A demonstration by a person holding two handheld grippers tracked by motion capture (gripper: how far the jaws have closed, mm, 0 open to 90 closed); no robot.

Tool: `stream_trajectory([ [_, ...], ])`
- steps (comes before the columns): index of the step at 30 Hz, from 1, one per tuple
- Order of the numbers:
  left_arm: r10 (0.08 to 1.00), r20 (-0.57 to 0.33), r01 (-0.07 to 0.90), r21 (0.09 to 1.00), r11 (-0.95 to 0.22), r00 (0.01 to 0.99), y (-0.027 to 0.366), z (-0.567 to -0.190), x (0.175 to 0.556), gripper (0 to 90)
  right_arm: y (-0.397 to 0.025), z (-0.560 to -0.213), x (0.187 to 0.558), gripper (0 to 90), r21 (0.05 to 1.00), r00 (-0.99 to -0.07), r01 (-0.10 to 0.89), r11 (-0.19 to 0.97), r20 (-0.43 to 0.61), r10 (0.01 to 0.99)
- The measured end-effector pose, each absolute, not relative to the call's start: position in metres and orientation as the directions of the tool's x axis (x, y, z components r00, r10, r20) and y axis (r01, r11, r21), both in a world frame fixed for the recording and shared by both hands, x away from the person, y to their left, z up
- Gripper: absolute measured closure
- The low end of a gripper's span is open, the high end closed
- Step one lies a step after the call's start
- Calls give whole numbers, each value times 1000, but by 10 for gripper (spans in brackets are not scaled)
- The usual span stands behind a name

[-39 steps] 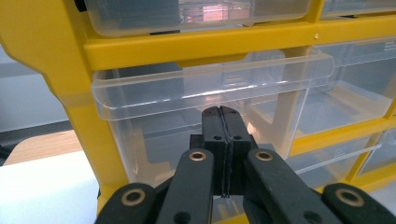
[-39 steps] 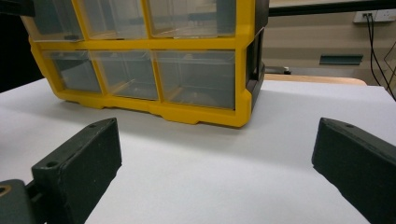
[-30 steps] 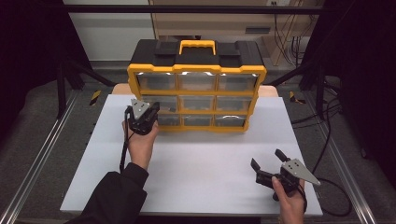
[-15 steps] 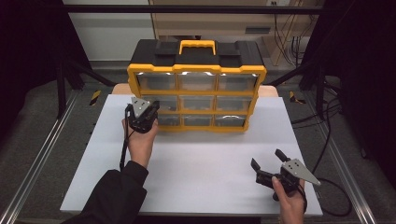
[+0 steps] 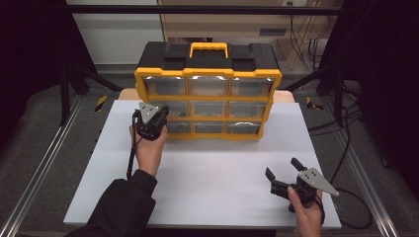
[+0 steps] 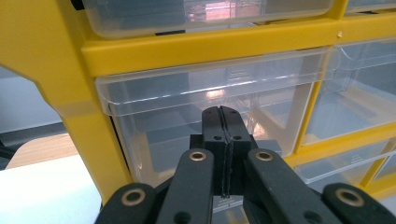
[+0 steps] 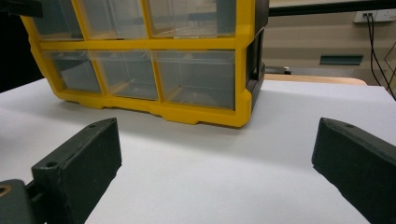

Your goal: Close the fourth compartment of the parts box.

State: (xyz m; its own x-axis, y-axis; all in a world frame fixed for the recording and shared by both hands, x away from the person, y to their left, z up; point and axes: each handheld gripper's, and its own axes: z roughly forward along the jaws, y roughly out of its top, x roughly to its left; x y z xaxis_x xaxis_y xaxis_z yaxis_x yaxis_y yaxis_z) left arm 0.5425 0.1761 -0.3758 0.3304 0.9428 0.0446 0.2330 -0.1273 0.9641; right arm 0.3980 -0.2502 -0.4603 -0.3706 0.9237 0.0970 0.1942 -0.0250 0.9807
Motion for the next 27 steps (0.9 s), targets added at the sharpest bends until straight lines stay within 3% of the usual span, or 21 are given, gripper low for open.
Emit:
stream_trajectory([
  [27, 941, 55, 230, 963, -138, 335, 174, -375, 547, 900, -251, -461, 399, 18, 980, -369, 196, -26, 99, 924],
])
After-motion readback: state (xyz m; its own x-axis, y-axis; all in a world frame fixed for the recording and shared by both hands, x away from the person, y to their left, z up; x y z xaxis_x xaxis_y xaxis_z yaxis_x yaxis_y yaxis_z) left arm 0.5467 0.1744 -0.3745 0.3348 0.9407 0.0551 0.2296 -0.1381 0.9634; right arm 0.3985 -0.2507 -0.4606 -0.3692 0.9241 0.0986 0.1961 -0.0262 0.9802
